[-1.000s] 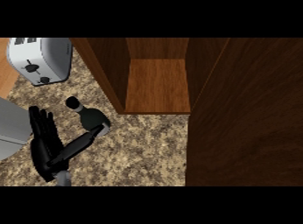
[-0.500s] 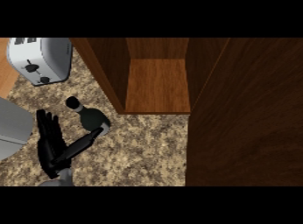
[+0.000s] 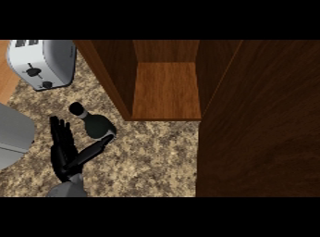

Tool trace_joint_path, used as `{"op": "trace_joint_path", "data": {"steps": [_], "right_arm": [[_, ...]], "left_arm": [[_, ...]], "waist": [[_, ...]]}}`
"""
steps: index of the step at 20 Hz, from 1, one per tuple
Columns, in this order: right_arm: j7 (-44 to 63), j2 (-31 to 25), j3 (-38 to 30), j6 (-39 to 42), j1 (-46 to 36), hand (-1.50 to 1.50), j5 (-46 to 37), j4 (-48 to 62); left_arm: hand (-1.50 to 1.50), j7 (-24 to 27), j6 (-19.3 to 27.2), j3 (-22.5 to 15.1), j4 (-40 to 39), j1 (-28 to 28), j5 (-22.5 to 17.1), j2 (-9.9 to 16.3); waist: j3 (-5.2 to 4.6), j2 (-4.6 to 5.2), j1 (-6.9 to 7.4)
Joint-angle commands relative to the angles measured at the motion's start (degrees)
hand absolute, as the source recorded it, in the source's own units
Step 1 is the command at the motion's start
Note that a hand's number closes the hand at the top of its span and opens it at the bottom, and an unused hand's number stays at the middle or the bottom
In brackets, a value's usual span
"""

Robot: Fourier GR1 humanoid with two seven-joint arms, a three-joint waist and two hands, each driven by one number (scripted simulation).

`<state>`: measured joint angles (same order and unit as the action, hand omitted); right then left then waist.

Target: Pick up the wine, place it into the cabinet and close the cabinet

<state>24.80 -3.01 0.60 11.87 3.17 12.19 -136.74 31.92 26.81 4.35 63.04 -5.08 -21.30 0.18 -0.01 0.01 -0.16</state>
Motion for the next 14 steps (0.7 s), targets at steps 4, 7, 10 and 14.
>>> {"op": "trace_joint_path", "data": {"steps": [4, 7, 10, 14], "right_arm": [[0.18, -0.12, -0.03, -0.04, 0.31, -1.5, -1.11, -1.69], [1.88, 0.22, 0.89, 1.12, 6.47, -1.5, 1.24, -7.76], [-2.59, -1.07, -2.86, 3.21, 2.76, -1.5, 2.17, -0.47], [-4.38, 1.22, 1.66, 2.95, 6.06, -1.5, -2.96, -1.21]], "left_arm": [[-1.5, 11.09, -3.35, 1.8, -18.05, -7.41, -4.89, -0.16], [-1.5, 6.7, -8.01, 5.05, -16.3, -7.01, -3.58, 2.07], [-1.5, 10.34, -9.16, 6.82, -21.99, -9.51, -4.78, 2.96], [-1.5, 19.25, -11.41, 8.07, -29.81, -11.34, -8.1, -0.14]], "waist": [[-0.03, 0.05, -0.26], [0.0, -0.04, -0.29], [0.0, 0.01, -0.12], [-0.02, 0.06, -0.37]]}}
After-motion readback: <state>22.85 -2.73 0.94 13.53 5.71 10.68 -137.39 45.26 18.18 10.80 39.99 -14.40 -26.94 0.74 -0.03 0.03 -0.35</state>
